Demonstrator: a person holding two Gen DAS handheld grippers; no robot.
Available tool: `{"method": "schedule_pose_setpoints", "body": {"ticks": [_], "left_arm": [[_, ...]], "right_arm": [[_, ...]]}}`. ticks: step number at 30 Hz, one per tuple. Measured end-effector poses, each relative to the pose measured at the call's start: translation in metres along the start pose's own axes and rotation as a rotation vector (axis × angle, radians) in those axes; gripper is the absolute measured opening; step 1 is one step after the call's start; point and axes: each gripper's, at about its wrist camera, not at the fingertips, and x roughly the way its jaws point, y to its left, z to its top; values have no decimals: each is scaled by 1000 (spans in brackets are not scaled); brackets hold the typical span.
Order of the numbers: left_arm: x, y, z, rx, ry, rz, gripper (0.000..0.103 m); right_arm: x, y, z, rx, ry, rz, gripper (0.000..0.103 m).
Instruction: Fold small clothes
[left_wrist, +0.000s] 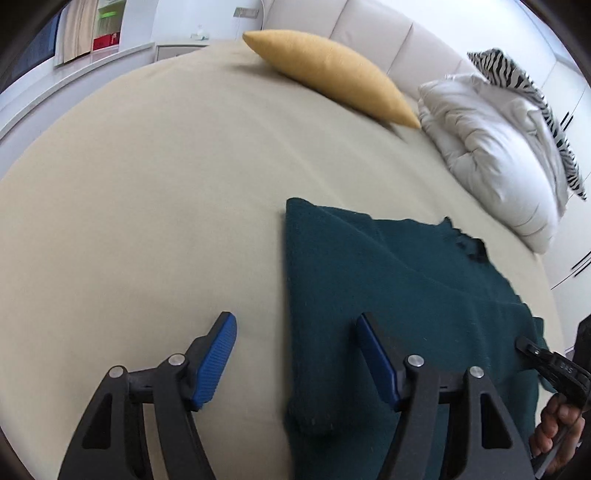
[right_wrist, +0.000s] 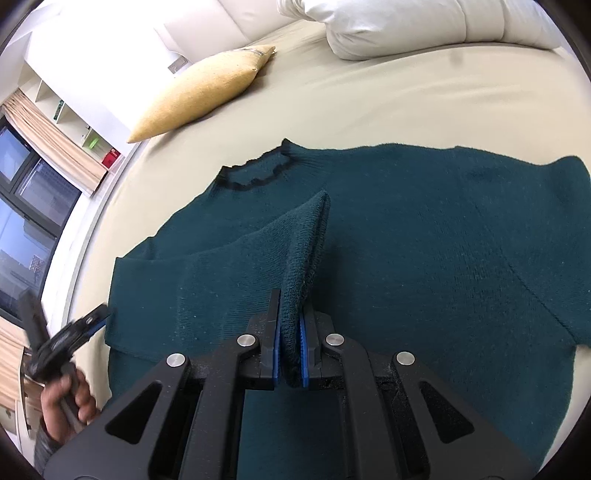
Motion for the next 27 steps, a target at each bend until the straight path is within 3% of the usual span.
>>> {"method": "schedule_pose_setpoints", "body": {"ticks": [1,3,4,7,16,18,22,27], "left_arm": [[3,-5,3,30,-6,23,68],[7,-11,3,74,-3,40,41],[9,-12,2,81,8,22,22],[10,-8,0,95,8,13,10],[16,-19,-5,197,-12,56,8],[17,-17,-8,184,-25,47,8],[14,-17,-7,188,-28,45,8],[-2,-13,0,137,-80,47,19]], "right_arm": [[4,1,-6,8,3,6,6],[12,-7,-7,28,18,11,6],[13,-7,-13,31,23,9,6],[16,-9,-18,43,25,13,6],[10,-9,-13,38,15,-17,6],[20,-23,-17,76,42,-18,6],[21,-30,-23,113,14,16,6],[15,-18,-17,55,-24,-7,6]]}}
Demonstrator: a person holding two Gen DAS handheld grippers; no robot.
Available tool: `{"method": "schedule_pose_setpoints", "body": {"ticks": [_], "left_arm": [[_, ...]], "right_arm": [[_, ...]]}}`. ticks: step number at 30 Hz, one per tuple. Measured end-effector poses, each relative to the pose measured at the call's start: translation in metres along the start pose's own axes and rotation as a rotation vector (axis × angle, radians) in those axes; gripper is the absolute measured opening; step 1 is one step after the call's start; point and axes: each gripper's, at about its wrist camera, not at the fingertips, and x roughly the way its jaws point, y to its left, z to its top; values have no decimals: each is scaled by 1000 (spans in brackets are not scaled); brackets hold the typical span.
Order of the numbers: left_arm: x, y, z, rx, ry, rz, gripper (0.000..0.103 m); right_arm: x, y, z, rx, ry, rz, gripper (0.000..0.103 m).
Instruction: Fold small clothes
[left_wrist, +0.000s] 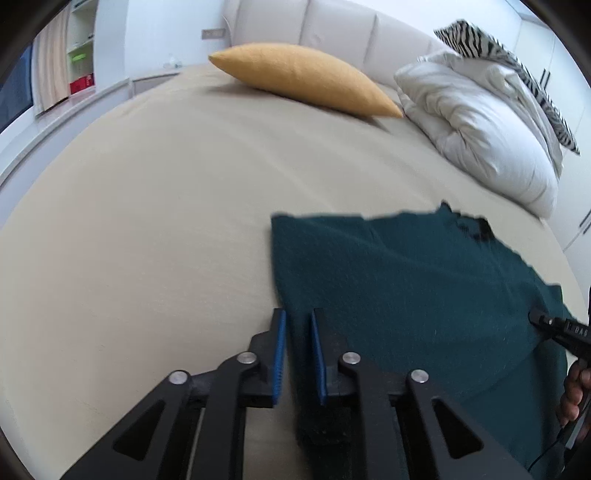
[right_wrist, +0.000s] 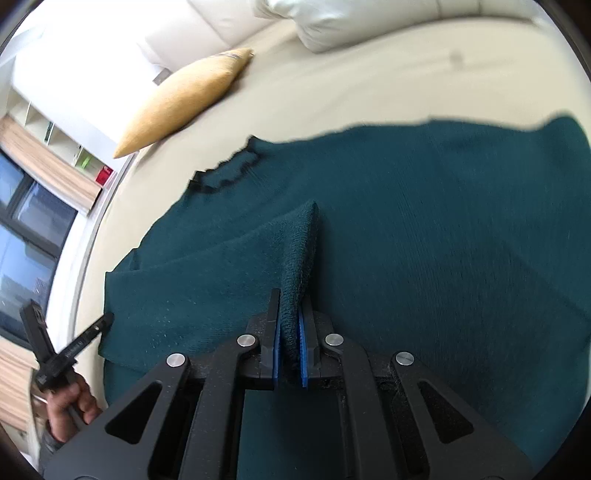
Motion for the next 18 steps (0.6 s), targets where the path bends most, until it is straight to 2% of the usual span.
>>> {"method": "schedule_pose_setpoints", "body": {"ticks": [2,3,5,7,9,11,14,18], "left_arm": [[-6,1,9,-9,-43,13,27],[-5,1,14,-13,-48,21,27],[5,-2,22,-8,-29,40,27],[24,-6,21,5,27,52,26],[35,-7,17,8,35,62,25],[38,-9,14,22,24,77,25],[39,-8,16,21,29,73,23],[39,-4,17,8,32,54,22]], "right_arm": [[-3,8,5,-42,-9,-21,6],[-5,12,8,-62,-15,-30,6],[-8,16,14,-80,-20,-37,6],[-9,17,19,-80,-24,-41,6],[-6,12,20,-65,-19,-44,6],[7,-4,16,-14,26,-41,6],[12,-26,7,81,11,41,5],[2,-13,2,61,-2,2,6]]}}
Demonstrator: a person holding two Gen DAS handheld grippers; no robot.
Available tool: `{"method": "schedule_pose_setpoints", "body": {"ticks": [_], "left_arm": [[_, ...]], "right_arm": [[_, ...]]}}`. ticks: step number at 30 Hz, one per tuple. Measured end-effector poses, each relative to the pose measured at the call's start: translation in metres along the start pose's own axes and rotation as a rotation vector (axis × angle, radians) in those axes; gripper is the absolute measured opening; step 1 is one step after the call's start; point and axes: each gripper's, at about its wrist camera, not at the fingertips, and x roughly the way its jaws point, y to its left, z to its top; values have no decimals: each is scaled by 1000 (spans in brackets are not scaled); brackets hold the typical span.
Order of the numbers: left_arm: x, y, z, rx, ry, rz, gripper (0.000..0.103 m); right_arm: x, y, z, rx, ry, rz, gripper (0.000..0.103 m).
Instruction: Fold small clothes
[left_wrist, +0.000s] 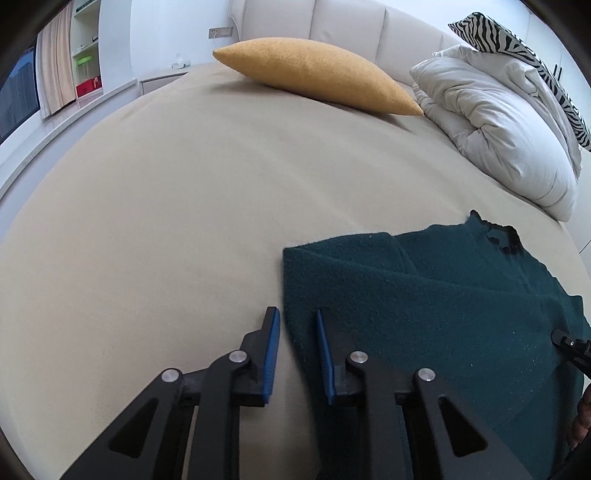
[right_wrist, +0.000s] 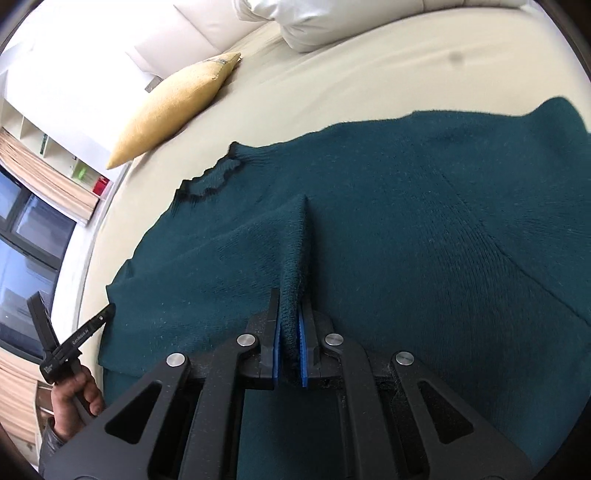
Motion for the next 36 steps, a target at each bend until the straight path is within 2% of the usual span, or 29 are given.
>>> {"method": "schedule_pose_setpoints", "body": {"ticks": [3,6,8,10,12,14,16,18,20,21,22,24,27,28,29,31,33,34,36], "left_arm": [[0,3,-1,-1,1,-9,22],[-5,10,1,-32,3,-38,24],[-17,13,0,-59,-5,-31,23],[-38,10,-4,-50,-47,-17,24],[-57,-3,-15,0,-73,-20,29],[-62,-23,-29,88,-63,-9,30],[-50,-39,-42,180,-31,50,30],[-31,-39,-51,217,5,90,35],[-25,-30,-54,203,-12,66,41],[-26,-27,-53,189,-8,53,41],[-26,-27,-53,191,-4,55,41],[-26,-29,-53,206,-6,66,42],[-30,-26,-55,190,-14,52,44],[-32,-26,-54,189,-13,60,48],[-33,-26,-54,195,-12,71,55],[-40,-28,-52,219,-18,129,61],[-51,-26,-50,214,-35,162,61],[-57,-24,-49,202,-44,166,61],[-75,-22,-44,156,-69,139,61]], "right_arm": [[1,2,-1,21,6,-22,6],[7,-11,0,70,23,18,4],[3,-13,1,85,28,38,10],[-8,-7,0,62,16,-15,13],[-23,4,-3,34,-10,-61,13],[-37,16,-9,8,-54,-39,13],[-39,26,-14,-22,-57,-40,13],[-29,30,-20,-54,-34,-59,13],[-14,17,-25,-32,7,-105,13],[-15,9,-27,-6,6,-78,11],[-18,0,-28,27,-3,-34,8],[-28,-13,-30,60,-12,-13,8],[-51,-29,-35,98,-53,-50,11],[-60,-36,-37,115,-68,-60,13],[-71,-45,-40,137,-84,-72,18],[-98,-68,-46,181,-124,-91,27],[-132,-93,-56,224,-180,-111,41],[-153,-110,-62,249,-225,-139,51],[-192,-147,-75,321,-318,-200,62]]}}
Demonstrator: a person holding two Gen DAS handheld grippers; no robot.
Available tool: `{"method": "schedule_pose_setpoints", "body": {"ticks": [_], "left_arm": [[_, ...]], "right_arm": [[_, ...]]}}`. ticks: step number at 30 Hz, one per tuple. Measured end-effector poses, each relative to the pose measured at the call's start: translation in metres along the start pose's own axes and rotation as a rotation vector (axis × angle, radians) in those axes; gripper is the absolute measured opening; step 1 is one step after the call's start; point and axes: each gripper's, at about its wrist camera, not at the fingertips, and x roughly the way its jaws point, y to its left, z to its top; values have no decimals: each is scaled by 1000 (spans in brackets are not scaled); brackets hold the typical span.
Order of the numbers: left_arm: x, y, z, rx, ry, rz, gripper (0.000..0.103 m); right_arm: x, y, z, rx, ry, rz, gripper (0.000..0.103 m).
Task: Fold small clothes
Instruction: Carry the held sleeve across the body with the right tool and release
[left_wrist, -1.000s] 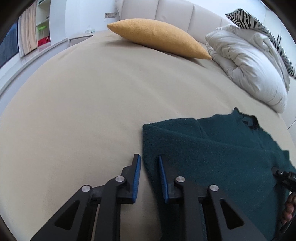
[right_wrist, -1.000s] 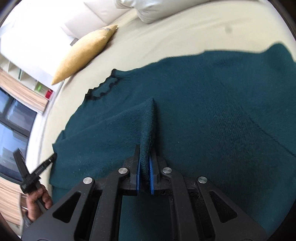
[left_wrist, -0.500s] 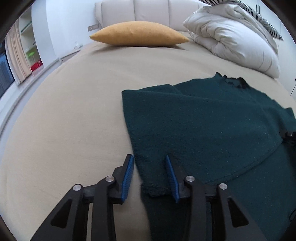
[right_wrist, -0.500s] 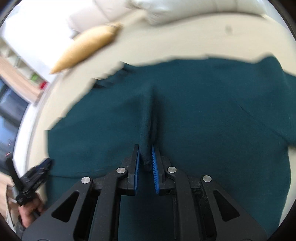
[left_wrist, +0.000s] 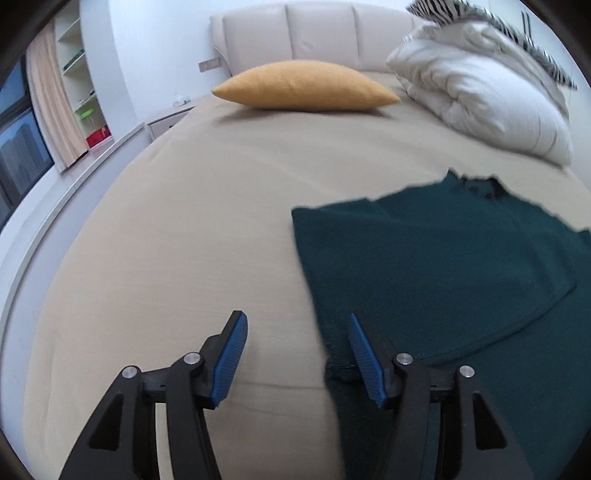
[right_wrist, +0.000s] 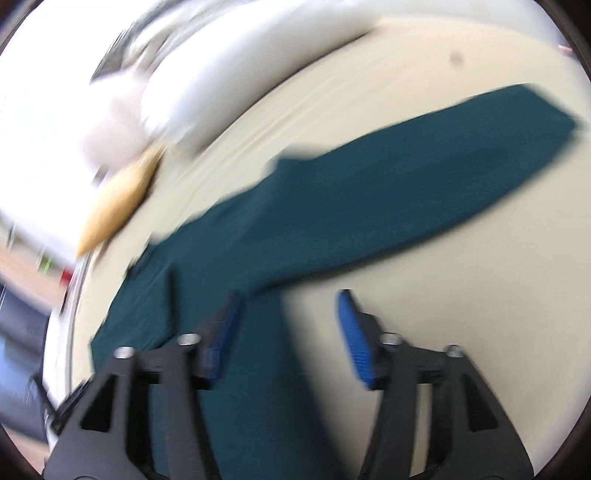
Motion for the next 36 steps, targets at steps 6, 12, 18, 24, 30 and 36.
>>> {"method": "schedule_pose_setpoints", "body": {"ticks": [6,12,18,24,30,36], "left_arm": [[-29,-23,8,-154,-4,-321,68],[-7,-61,-15,-308,130,-616,72],[9,-74,-30,-314,199,-630,72],[10,-68,-32,-338,185,-639,72],[2,-62,-32,-362,160,-686,72],[0,-54,-29,-382,146,-711,72]], "right_arm": [[-46,-150,33,377,-113,-43,64],[-32,-204,79,497,-143,54,60],[4,-238,115,592,-168,35,11],[-19,-167,140,310,-192,-7,7],[-26,34,107,-243,-139,70,7],[13,188,-14,-667,-36,123,7]]}}
